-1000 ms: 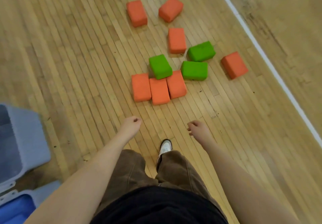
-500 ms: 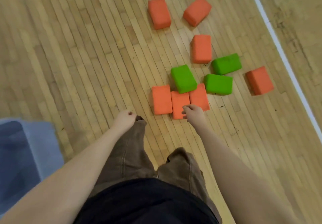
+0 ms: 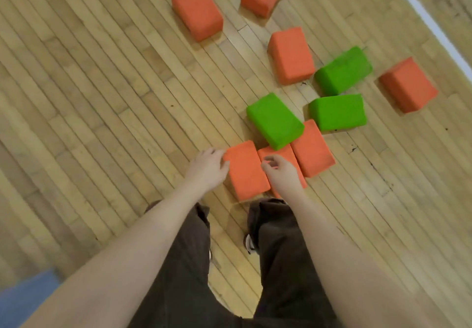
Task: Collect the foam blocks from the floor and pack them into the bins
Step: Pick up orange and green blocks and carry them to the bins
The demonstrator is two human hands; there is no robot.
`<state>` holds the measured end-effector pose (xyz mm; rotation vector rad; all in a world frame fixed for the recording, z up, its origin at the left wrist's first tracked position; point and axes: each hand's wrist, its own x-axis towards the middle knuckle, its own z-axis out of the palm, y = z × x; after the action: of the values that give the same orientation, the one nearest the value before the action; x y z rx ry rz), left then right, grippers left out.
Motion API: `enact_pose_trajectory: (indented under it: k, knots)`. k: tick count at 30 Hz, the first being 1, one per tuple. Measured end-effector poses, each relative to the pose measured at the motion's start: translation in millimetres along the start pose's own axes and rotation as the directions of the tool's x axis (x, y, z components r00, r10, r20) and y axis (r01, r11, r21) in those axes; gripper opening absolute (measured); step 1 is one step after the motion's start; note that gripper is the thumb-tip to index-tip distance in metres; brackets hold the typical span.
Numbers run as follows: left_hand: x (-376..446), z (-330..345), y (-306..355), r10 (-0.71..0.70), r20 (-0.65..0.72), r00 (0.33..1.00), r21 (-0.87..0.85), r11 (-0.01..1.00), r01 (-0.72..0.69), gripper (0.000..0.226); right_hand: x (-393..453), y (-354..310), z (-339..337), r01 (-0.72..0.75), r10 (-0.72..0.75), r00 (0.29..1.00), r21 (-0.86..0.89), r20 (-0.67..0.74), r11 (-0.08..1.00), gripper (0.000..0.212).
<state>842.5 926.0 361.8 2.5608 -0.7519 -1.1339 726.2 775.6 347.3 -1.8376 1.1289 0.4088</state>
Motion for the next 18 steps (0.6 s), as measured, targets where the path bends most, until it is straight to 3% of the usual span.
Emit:
enact_pose_trajectory:
  k: [5, 9, 13, 18]
  knots:
    - [137.1, 101.4, -30.9, 0.104, 0.029, 0.994, 0.139, 0.985, -0.107, 0.046, 119.0, 93.1, 69.0, 0.074, -0.075, 0.997, -0.246, 0.003, 0.966, 0.039]
    - [219.2, 173.5, -50.2, 0.158, 0.072, 0.985, 0.223, 0.960, -0.171, 0.051, 187.3, 158.1, 115.6, 0.086, -0.138, 0.983, -0.363, -0.120, 0.928, 0.047]
    - [265.6, 224.5, -71.1, 0.213, 0.129, 0.969, 0.320, 0.915, -0.244, 0.065, 216.7, 197.6, 154.5, 0.013, -0.118, 0.968, -0.429, -0.221, 0.903, 0.062]
    - [280.3, 247.8, -85.1, 0.346, 0.037, 0.938, 0.492, 0.811, -0.318, 0.076, 216.3, 217.1, 182.3, -0.020, -0.122, 0.944, -0.422, -0.305, 0.906, 0.080]
